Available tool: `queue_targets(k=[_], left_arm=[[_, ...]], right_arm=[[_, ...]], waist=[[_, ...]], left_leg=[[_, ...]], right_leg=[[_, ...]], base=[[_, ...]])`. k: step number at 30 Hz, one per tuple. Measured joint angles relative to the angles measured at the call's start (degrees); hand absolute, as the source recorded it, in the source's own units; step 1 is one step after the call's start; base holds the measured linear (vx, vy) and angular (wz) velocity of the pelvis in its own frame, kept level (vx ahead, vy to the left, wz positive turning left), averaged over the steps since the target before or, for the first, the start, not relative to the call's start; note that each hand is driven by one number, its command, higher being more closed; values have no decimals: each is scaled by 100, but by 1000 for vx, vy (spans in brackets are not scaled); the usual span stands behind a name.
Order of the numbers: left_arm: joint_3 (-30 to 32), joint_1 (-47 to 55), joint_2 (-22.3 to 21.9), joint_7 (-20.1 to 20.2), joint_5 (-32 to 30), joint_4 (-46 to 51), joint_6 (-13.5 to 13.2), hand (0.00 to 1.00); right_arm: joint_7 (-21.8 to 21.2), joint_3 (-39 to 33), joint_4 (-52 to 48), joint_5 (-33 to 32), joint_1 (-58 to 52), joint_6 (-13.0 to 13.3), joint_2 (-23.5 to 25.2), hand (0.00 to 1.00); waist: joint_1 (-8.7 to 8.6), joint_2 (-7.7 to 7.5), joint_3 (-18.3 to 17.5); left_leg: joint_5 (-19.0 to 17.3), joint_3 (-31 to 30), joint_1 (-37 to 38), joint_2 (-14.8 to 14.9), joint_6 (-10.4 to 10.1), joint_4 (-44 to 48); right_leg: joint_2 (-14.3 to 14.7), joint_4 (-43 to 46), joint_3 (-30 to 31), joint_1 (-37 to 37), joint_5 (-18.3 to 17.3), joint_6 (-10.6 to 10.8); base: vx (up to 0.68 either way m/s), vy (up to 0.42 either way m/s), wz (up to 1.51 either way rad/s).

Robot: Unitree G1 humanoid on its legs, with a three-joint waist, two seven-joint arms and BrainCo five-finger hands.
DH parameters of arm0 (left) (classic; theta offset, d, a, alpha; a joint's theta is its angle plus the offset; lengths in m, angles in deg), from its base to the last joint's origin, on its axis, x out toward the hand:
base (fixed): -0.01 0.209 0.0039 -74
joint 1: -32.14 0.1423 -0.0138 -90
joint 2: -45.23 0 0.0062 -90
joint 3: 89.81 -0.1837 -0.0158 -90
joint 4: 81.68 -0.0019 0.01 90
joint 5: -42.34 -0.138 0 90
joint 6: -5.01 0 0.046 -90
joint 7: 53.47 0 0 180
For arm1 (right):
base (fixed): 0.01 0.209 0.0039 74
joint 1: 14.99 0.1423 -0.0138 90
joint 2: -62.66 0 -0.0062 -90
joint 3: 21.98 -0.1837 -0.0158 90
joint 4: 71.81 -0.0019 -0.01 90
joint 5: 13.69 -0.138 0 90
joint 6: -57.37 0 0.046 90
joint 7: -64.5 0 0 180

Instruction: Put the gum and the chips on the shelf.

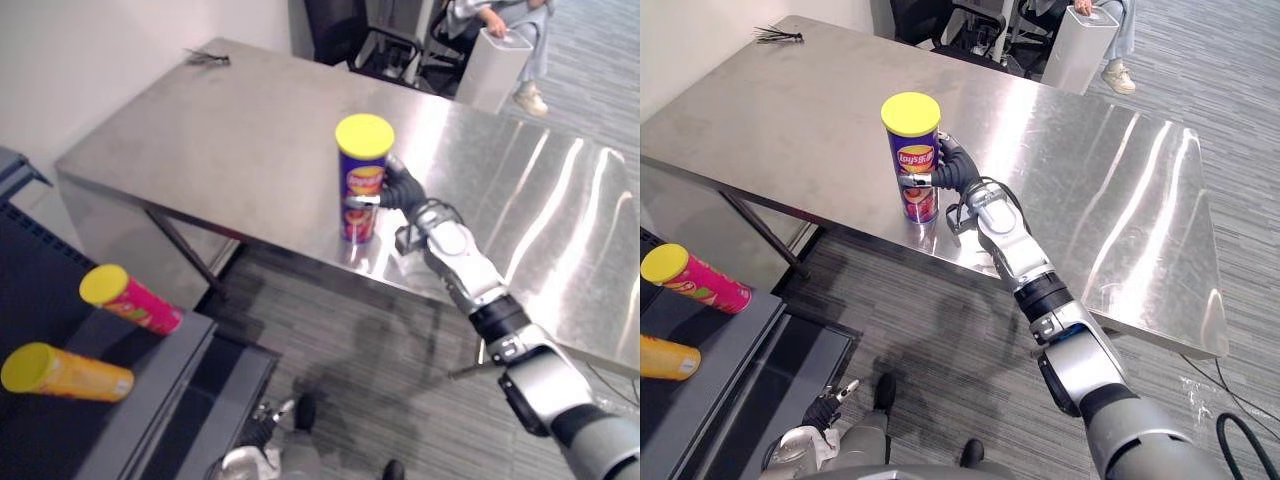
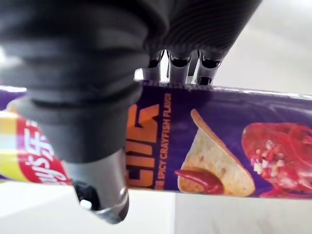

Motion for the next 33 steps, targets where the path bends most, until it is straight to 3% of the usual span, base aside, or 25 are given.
queue_targets(k=[6, 10, 14, 18, 23, 28, 30, 33], left_arm=[[39, 14, 8, -7, -52, 28, 7, 0], [64, 107, 77, 16, -71, 29, 5, 0], [216, 133, 63, 20, -117, -73, 13, 0], [262, 232, 66, 25, -118, -73, 7, 0], [269, 344, 18, 34, -288, -88, 8, 0], [459, 469, -55, 66, -292, -87, 6, 0], [486, 551, -70, 89, -294, -89, 8, 0], [490, 576, -81, 89, -293, -89, 13, 0]], right_arm=[[127, -1059, -1844, -58, -1235, 47, -270, 100], [142, -1905, -2940, -141, -2100, 287, -354, 100], [184, -2870, -3699, -339, -3159, 469, -388, 100], [208, -3522, -3995, -503, -3797, 553, -389, 100], [199, -4160, -4259, -507, -4606, 612, -325, 100], [196, -4674, -4460, -518, -4996, 714, -23, 100], [226, -4955, -4461, -521, -5132, 780, 2, 100], [299, -5138, -4461, -551, -5226, 788, 72, 100]], waist=[[-51, -30, -3], [-297, -77, -35], [-437, -95, -87], [-633, -90, -125], [-731, -36, -378], [-820, 31, -475], [-947, 84, -524], [-962, 106, -580]], left_leg=[[-55, 190, 145, 24, -21, -1], [-82, 321, 182, 27, -14, -1], [-124, 487, 285, 27, -24, 0], [-157, 559, 332, 65, -49, 0], [-190, 708, 355, 106, -67, 1], [-260, 947, 508, 161, -115, -1], [-277, 987, 539, 163, -131, -2], [-279, 1101, 557, 181, -135, -1]], right_leg=[[-14, 12, 200, 3, 1, 1], [-18, 13, 319, -36, 15, -13], [-35, 9, 469, -31, 26, -2], [-18, 7, 569, -36, 40, -7], [6, -9, 692, -96, 71, -18], [36, 3, 926, -114, 81, -33], [38, 11, 966, -117, 81, -33], [64, 18, 1086, -174, 89, -35]], base=[[-3, -1, -17], [10, 2, -17], [18, 2, -21], [0, -3, -11], [9, -8, -16], [-3, -5, -27], [7, -5, -12], [14, -8, -17]])
